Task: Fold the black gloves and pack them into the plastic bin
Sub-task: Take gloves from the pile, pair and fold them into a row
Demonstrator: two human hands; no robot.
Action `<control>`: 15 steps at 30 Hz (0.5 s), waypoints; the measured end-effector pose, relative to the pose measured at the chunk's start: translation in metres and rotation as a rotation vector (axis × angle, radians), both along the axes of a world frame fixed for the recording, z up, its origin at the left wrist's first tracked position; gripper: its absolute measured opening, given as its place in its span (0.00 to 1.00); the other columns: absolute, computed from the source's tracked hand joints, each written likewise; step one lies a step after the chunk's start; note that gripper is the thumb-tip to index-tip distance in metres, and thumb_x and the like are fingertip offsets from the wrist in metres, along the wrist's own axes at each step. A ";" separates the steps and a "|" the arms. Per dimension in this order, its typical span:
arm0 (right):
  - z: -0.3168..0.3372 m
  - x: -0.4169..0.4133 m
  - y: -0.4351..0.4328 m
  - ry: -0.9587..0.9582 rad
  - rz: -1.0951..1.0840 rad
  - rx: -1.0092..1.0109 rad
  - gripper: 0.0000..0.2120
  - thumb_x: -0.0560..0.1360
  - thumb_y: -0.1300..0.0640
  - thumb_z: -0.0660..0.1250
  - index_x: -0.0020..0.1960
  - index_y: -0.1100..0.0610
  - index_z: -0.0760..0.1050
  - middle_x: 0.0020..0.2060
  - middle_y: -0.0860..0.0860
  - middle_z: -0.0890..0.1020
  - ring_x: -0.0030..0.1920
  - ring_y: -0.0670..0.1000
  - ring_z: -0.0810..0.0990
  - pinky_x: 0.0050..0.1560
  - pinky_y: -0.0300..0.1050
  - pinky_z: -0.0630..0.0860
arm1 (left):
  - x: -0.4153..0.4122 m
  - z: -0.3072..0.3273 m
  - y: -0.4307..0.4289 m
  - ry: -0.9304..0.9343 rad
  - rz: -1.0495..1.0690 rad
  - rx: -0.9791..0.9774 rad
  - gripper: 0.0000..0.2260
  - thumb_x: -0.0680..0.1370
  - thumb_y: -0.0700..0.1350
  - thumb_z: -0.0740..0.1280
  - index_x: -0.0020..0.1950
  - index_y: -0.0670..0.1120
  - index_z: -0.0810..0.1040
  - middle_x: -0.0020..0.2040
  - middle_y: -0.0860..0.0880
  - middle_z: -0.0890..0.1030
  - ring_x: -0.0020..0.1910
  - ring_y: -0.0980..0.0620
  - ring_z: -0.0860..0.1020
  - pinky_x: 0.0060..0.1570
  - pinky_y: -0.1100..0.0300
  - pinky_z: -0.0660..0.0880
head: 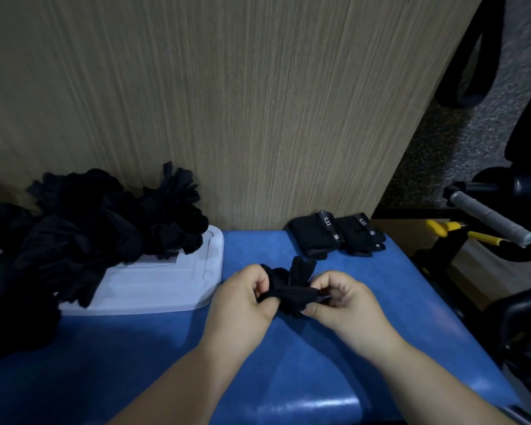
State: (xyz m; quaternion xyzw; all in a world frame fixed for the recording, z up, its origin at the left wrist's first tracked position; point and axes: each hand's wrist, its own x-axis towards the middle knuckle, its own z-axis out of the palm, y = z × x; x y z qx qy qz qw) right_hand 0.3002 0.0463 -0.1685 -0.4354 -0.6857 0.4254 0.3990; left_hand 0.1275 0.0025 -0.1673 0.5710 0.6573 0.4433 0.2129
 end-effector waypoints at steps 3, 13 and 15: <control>0.001 -0.004 0.000 -0.034 -0.060 0.042 0.09 0.59 0.55 0.76 0.35 0.50 0.77 0.39 0.53 0.83 0.37 0.53 0.80 0.40 0.53 0.77 | 0.000 -0.001 -0.002 0.019 0.008 -0.006 0.13 0.71 0.38 0.68 0.33 0.48 0.65 0.26 0.53 0.67 0.25 0.56 0.64 0.25 0.64 0.64; 0.000 -0.028 -0.002 -0.074 -0.125 0.123 0.16 0.66 0.67 0.73 0.30 0.56 0.68 0.23 0.46 0.71 0.26 0.42 0.67 0.29 0.35 0.66 | -0.018 0.000 -0.008 0.027 0.040 -0.031 0.13 0.73 0.41 0.66 0.35 0.48 0.63 0.25 0.54 0.65 0.24 0.55 0.62 0.23 0.63 0.61; -0.002 -0.032 -0.001 -0.104 -0.147 0.137 0.16 0.67 0.66 0.71 0.30 0.53 0.67 0.23 0.44 0.69 0.26 0.43 0.66 0.28 0.35 0.65 | -0.022 0.000 -0.008 0.028 0.042 -0.031 0.13 0.74 0.43 0.66 0.35 0.49 0.63 0.25 0.54 0.65 0.24 0.56 0.62 0.24 0.63 0.61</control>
